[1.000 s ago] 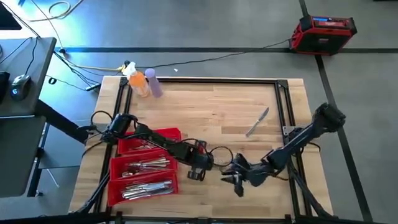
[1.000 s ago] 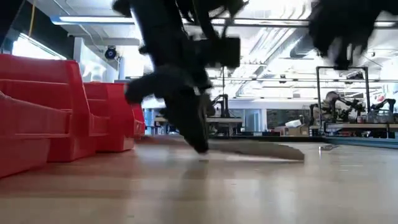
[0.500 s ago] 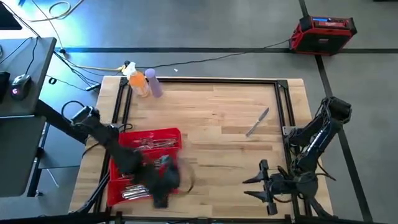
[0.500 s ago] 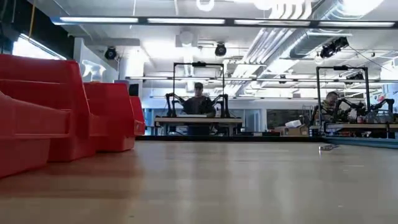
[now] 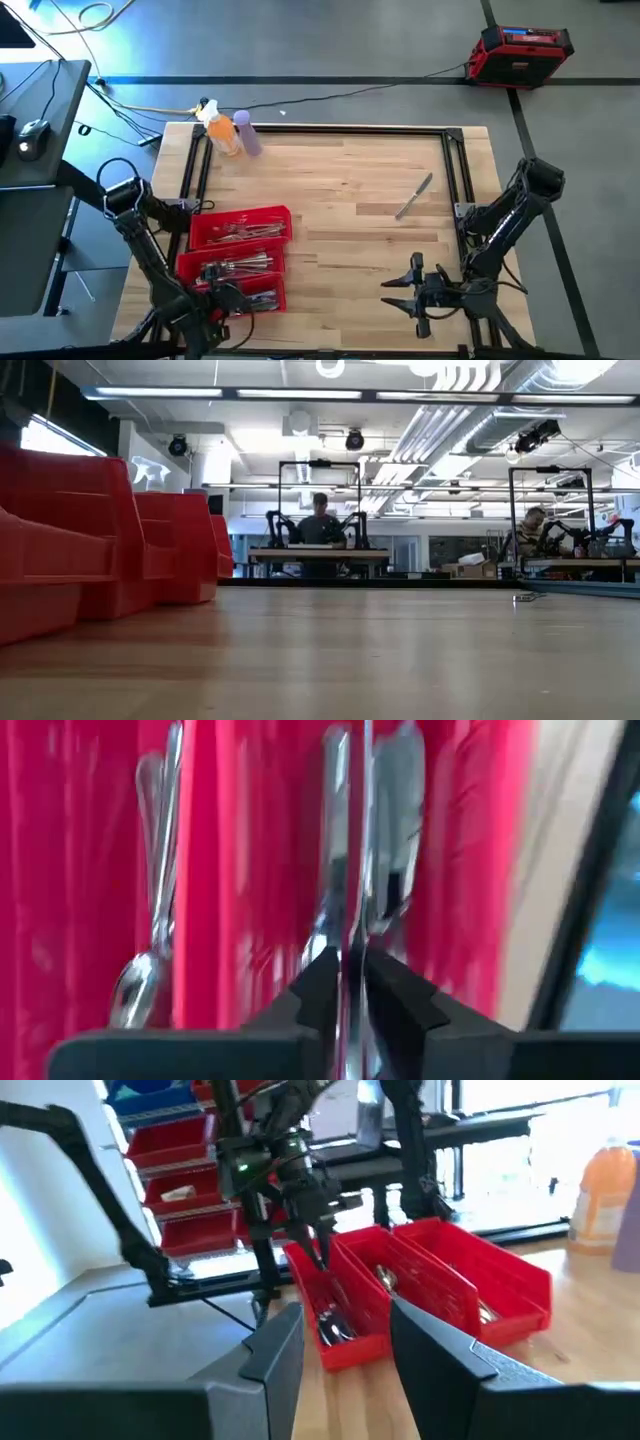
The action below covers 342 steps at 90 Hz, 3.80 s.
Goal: Sort silverware
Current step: Put the silver knife in the bottom red bin
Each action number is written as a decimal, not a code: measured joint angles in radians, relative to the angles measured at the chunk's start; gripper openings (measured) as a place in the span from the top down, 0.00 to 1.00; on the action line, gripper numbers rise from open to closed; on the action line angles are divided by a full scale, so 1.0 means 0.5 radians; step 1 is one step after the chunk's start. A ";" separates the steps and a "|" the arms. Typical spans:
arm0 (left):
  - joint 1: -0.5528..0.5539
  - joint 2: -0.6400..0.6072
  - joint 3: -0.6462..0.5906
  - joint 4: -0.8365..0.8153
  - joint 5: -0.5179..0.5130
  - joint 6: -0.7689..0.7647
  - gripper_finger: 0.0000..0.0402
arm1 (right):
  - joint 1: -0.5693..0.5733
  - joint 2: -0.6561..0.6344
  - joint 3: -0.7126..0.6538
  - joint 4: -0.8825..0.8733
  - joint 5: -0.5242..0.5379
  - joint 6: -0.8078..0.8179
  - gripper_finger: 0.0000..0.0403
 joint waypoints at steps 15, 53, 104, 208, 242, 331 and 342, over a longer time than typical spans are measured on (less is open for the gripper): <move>0.024 -0.019 0.025 -0.147 0.194 -0.023 0.75 | -0.103 0.016 0.002 -0.351 0.057 0.357 0.67; 0.236 -0.045 0.554 -0.312 -1.430 0.267 0.73 | -0.919 0.006 -0.032 -2.712 -0.476 2.616 0.67; 0.554 0.178 0.553 0.403 -1.443 1.109 0.77 | -1.443 0.195 -0.301 -2.120 -1.096 2.014 0.98; 1.500 1.123 0.551 1.514 -0.374 2.009 0.78 | -0.954 0.812 -0.022 -0.825 -1.625 1.509 1.00; 1.438 0.926 0.553 1.025 -0.637 1.889 0.90 | -0.915 0.502 0.125 -1.022 -1.316 1.082 1.00; 1.432 1.032 0.546 0.995 -0.347 1.786 0.99 | -0.774 0.491 0.233 -1.959 -1.330 1.614 1.00; 1.401 1.030 0.547 1.010 -0.248 1.847 0.99 | -0.771 0.482 0.234 -1.956 -1.277 1.697 1.00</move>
